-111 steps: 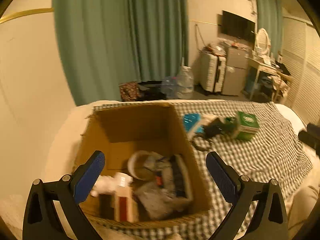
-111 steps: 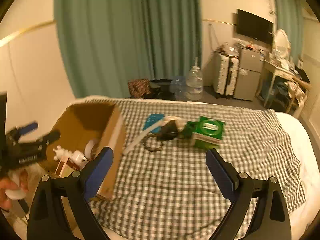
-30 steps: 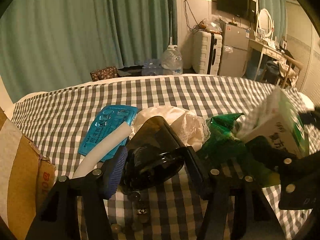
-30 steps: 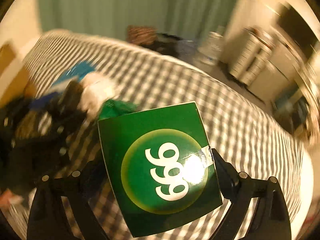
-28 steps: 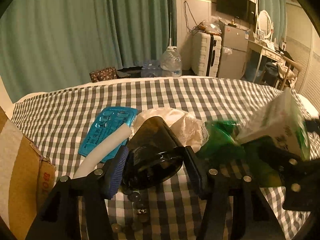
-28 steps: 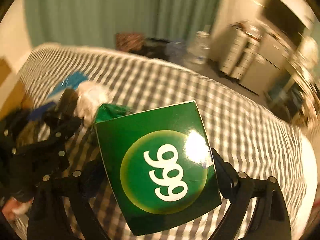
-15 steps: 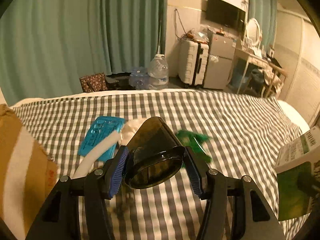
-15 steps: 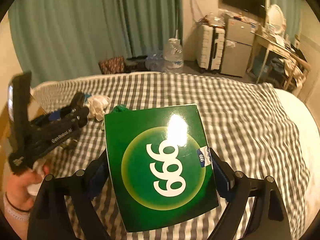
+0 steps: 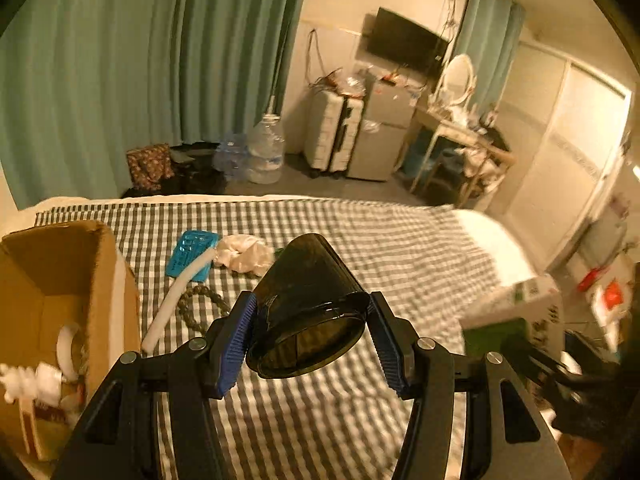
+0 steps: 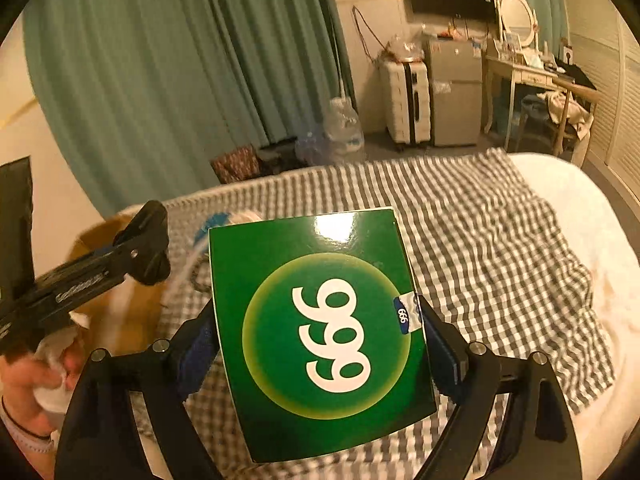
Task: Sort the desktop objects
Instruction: 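Carry the black holder and green medicine box toward the cardboard box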
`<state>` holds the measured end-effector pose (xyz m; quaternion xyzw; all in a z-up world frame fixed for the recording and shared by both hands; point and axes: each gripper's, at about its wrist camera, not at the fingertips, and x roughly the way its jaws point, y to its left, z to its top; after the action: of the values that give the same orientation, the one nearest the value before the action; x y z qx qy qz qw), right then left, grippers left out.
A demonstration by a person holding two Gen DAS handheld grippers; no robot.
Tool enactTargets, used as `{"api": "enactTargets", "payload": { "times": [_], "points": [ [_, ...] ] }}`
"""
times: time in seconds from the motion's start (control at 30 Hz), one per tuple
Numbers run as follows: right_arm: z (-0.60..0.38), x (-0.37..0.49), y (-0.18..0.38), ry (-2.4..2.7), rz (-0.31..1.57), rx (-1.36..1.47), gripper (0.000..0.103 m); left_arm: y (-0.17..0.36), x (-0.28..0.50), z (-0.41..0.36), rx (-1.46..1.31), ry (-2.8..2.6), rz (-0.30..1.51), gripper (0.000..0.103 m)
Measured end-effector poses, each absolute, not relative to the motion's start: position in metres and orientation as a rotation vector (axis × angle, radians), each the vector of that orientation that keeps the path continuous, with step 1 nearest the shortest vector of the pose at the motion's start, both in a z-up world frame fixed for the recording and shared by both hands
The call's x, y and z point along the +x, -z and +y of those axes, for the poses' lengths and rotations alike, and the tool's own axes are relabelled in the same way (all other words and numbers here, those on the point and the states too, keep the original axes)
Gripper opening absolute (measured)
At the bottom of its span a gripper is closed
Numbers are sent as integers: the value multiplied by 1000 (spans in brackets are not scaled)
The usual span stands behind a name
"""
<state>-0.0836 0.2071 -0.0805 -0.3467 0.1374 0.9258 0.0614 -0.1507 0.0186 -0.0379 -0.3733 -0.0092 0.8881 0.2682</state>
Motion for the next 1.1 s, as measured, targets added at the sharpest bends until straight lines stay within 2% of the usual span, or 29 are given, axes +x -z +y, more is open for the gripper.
{"api": "enactTargets", "payload": {
  "times": [0.13,0.3,0.5,0.8,1.1],
  "points": [
    [185,-61,42,-2844,378,-956,88,-2,-126,-5,-996,-2382,-32,58],
    [150,-43,3,-2902,312,-882,88,-45,-93,-26,-899,-2472,191,58],
    [110,-32,-22,-2963,257,-842,88,-73,-83,-60,-844,-2536,297,58],
    [25,-54,-29,-3054,136,-882,88,-57,-96,-151,-828,-2673,121,58],
    [-44,-108,-2,-3134,185,-1043,88,-26,-135,-240,-843,-2831,-81,58]
  ]
}}
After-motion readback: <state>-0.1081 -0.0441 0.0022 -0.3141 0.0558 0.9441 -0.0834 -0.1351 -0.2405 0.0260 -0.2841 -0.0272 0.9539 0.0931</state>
